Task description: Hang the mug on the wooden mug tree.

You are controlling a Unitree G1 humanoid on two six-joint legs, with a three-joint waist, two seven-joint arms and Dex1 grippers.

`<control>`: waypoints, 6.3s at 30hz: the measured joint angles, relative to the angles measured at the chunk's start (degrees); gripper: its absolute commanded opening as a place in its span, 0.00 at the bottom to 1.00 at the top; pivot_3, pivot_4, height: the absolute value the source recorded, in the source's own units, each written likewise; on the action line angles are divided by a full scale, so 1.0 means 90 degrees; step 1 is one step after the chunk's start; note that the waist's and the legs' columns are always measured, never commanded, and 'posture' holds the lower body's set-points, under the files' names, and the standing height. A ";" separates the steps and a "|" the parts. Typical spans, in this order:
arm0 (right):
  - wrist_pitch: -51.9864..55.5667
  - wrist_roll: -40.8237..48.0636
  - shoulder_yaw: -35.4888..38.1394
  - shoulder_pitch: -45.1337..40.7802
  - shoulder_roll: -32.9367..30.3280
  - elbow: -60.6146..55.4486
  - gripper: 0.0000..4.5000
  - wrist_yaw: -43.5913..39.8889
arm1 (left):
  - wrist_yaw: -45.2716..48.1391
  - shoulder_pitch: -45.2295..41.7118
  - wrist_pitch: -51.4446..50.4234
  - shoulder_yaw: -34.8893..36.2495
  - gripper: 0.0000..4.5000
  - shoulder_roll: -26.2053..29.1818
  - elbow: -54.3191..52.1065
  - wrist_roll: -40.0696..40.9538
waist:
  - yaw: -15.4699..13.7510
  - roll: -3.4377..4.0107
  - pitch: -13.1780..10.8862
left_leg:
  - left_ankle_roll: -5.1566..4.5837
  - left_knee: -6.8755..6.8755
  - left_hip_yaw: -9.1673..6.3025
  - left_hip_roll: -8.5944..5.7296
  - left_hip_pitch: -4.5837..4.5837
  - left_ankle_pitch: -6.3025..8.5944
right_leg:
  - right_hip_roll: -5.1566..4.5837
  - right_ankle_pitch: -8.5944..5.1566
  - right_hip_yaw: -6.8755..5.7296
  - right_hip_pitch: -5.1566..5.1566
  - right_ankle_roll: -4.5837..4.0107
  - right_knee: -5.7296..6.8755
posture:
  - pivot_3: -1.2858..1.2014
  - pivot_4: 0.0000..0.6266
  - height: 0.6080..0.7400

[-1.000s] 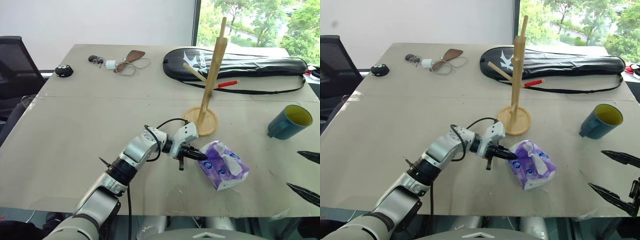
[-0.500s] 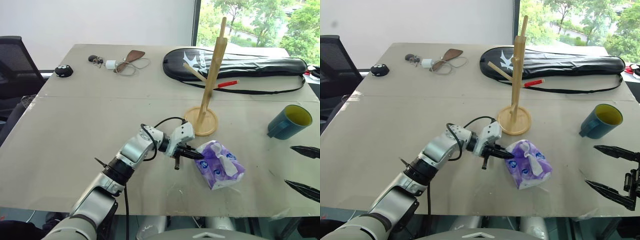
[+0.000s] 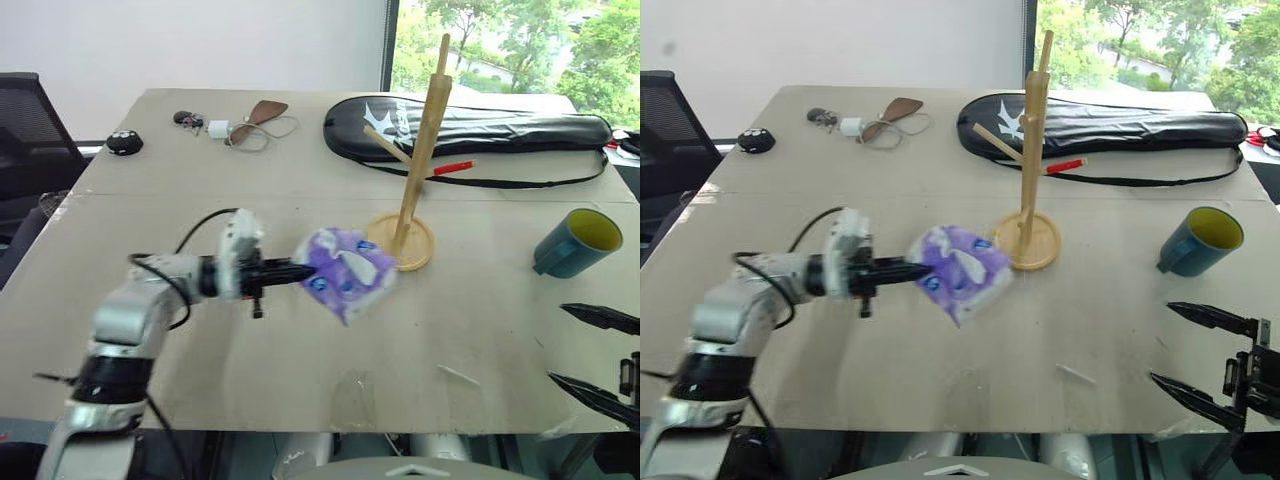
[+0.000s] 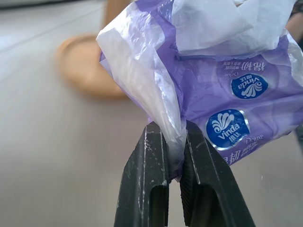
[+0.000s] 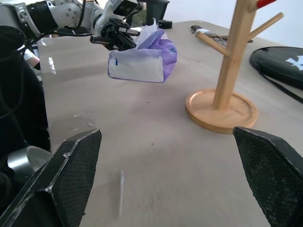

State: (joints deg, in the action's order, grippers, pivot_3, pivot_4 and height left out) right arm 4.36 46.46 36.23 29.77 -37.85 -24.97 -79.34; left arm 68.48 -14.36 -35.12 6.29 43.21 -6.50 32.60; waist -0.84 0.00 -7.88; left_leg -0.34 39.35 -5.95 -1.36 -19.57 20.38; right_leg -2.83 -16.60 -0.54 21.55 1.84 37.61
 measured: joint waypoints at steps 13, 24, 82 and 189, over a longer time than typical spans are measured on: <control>0.0152 -0.0317 -0.1930 -0.0804 0.0622 -0.1115 1.00 0.1285 | -0.1388 0.0671 0.0642 0.2089 0.01 0.0547 0.2217 -0.0457 | -0.0016 -0.0022 0.0010 | 0.0004 -0.0001 -0.0036 -0.0011 -0.0015 -0.0002 | -0.0004 0.0000 -0.0021 0.0012 0.0000 -0.0004 | 0.52 0.24 1.00; 0.0136 -0.0505 -0.2038 -0.1131 0.0620 -0.0845 1.00 0.1597 | -0.2784 0.0955 0.0038 0.2445 0.54 0.0312 0.1874 -0.0498 | 0.0085 -0.0031 0.0015 | 0.0005 -0.0003 -0.0035 -0.0008 -0.0014 -0.0002 | -0.0003 0.0000 -0.0016 0.0014 -0.0001 0.0005 | 0.52 0.24 1.00; 0.1578 -0.2978 -0.2102 -0.2580 0.1124 0.1182 1.00 0.5444 | -0.1237 0.2223 0.0572 0.1041 0.73 0.0044 -0.4016 0.2408 | 0.0168 -0.0003 0.0022 | 0.0007 -0.0094 -0.0013 -0.0035 0.0081 -0.0001 | 0.0021 -0.0003 0.0102 0.0008 -0.0001 0.0001 | 0.52 0.24 1.00; 0.2256 -0.1631 -0.0518 -0.1723 -0.0863 0.0125 0.82 0.2521 | -0.3421 0.4135 0.1264 0.1500 0.74 -0.0447 -0.4069 0.1028 | 0.0032 -0.0007 -0.0016 | 0.0003 -0.0065 -0.0083 -0.0038 0.0007 0.0000 | 0.0017 0.0005 0.0034 0.0013 0.0010 -0.0053 | 0.52 0.24 1.00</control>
State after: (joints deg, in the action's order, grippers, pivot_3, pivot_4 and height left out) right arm 24.66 31.78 31.57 14.26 -45.62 -23.84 -56.65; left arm 37.69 22.86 -23.74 19.79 39.19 -43.13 41.85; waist -0.55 -0.06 -8.03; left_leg -0.31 38.76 -6.69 -1.71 -19.51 20.38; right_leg -2.68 -16.55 -0.24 21.67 1.93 37.13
